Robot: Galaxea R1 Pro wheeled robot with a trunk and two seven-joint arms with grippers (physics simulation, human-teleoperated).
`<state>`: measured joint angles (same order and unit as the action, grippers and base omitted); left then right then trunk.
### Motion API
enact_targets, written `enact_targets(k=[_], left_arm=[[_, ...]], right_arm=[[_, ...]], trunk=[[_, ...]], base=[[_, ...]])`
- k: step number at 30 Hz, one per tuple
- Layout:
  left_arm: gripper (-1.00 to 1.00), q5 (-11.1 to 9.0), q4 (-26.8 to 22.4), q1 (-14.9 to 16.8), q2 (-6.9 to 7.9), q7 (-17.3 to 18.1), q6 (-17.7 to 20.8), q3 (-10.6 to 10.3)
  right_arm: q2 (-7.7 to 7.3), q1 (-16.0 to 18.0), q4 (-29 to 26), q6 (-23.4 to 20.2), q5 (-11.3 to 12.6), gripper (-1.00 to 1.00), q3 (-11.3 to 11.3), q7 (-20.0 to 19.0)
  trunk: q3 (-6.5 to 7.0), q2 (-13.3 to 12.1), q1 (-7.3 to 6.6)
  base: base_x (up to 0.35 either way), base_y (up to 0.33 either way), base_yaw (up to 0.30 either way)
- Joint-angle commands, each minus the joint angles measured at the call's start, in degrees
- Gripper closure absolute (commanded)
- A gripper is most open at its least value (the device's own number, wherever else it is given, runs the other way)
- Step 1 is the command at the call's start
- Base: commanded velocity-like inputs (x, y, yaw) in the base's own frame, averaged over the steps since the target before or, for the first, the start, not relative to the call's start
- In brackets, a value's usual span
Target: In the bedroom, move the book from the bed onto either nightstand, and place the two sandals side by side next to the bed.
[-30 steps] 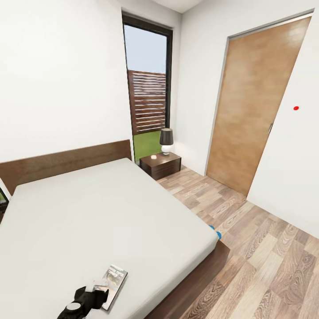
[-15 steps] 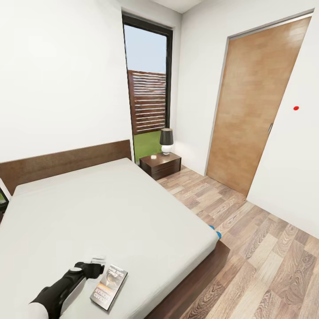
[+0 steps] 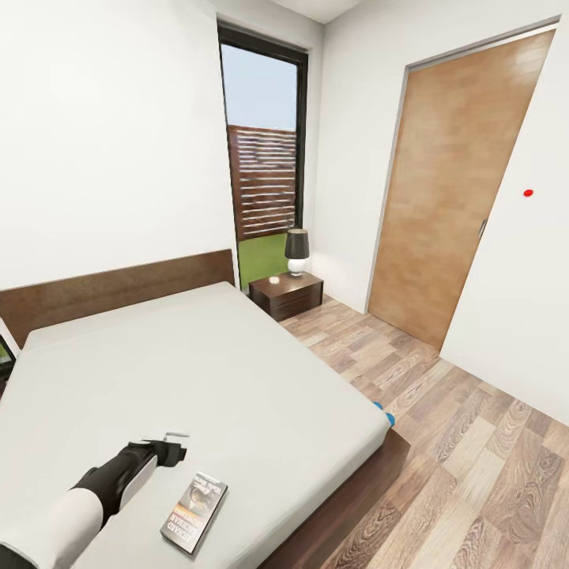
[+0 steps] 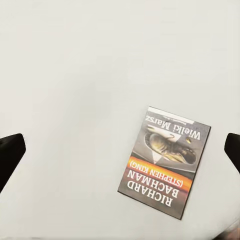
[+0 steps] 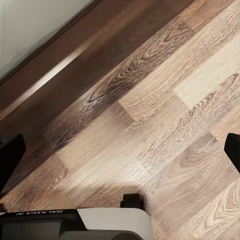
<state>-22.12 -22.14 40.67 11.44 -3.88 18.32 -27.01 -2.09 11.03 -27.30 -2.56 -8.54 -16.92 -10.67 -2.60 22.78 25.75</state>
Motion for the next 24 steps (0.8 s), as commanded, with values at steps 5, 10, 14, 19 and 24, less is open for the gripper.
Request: enact_targets(k=[5, 10, 14, 19, 24], left_arm=[[-1.0, -0.56, 3.21, 1.96, -0.85, -0.22, 1.64, -0.77], [-1.0, -0.56, 5.12, 2.9, -1.35, 0.33, 2.22, -0.9], [-1.0, -0.56, 5.6, 3.13, -1.43, 1.56, 2.18, -0.95], [-1.0, -0.56, 5.92, 3.26, -1.3, 4.94, 2.15, -0.98], [-1.0, -0.62, 6.01, 3.35, -0.93, 9.22, 2.06, -0.96]], right_arm=[[0.06, 0.04, -0.13, -0.27, -0.57, -1.0, -0.48, -0.49], [0.07, 0.04, -0.14, -0.29, -0.53, -1.0, -0.48, -0.49], [0.03, 0.06, -0.13, -0.27, -0.52, -1.0, -0.51, -0.49], [0.0, 0.05, -0.13, -0.26, -0.51, -1.0, -0.58, -0.49], [-0.01, 0.05, -0.13, -0.28, -0.43, -1.0, -0.6, -0.49]], trunk=[[-0.14, 0.14, 0.04], [-0.14, 0.14, 0.04], [-0.14, 0.14, 0.04], [-0.14, 0.14, 0.04], [-0.14, 0.14, 0.04]], base=[[0.0, 0.0, 0.0], [0.0, 0.0, 0.0], [0.0, 0.0, 0.0], [0.0, 0.0, 0.0], [0.0, 0.0, 0.0]])
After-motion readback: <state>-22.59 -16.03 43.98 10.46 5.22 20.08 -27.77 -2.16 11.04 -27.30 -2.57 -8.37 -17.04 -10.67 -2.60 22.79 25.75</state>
